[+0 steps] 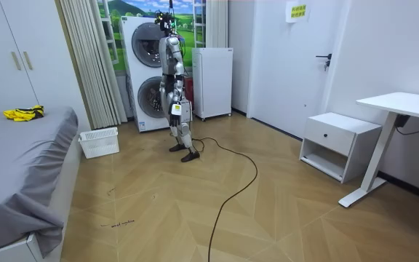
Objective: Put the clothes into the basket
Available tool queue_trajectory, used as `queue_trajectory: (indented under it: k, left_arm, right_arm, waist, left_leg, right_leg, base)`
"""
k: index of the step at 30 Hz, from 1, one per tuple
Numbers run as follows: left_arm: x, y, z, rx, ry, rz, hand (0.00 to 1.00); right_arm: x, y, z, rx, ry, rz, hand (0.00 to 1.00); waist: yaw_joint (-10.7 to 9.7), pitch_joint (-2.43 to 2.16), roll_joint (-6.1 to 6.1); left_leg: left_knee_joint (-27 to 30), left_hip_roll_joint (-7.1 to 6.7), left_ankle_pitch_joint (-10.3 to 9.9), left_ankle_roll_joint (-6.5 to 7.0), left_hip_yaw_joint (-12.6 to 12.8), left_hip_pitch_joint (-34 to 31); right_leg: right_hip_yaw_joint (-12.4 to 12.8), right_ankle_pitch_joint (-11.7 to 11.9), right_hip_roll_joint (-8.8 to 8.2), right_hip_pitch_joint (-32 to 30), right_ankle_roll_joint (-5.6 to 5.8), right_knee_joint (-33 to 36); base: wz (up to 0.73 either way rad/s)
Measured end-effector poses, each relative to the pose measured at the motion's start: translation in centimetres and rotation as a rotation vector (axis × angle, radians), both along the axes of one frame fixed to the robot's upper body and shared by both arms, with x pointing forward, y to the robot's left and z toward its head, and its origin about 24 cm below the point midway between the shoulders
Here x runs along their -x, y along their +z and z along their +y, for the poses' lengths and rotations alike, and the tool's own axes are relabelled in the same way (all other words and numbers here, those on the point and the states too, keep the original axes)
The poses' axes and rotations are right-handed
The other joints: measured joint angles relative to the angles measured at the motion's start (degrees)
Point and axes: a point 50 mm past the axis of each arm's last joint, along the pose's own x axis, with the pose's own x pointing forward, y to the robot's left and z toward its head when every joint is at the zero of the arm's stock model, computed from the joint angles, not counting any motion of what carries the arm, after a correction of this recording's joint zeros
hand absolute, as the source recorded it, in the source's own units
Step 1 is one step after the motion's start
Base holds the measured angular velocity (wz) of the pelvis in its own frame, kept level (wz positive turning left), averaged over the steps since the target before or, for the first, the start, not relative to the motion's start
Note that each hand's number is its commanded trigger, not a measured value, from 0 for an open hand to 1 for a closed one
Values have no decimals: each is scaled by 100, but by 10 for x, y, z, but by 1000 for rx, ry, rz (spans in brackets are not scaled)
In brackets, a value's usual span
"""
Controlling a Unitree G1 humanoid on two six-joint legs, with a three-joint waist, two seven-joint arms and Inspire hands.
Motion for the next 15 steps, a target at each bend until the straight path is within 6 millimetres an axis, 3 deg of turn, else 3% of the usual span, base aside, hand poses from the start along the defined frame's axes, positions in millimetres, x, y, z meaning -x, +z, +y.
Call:
queue_trajectory:
  k: [15]
  left_arm:
    - [0, 0, 0, -3, 2, 1, 0]
  right_arm:
    - [1, 0, 0, 0, -5, 2, 0]
  waist:
    - [-3, 1, 4]
  left_leg:
    - [1, 0, 0, 0, -8, -13]
  right_leg:
    - [-3, -1, -1, 8, -1, 0]
  base:
    - [0]
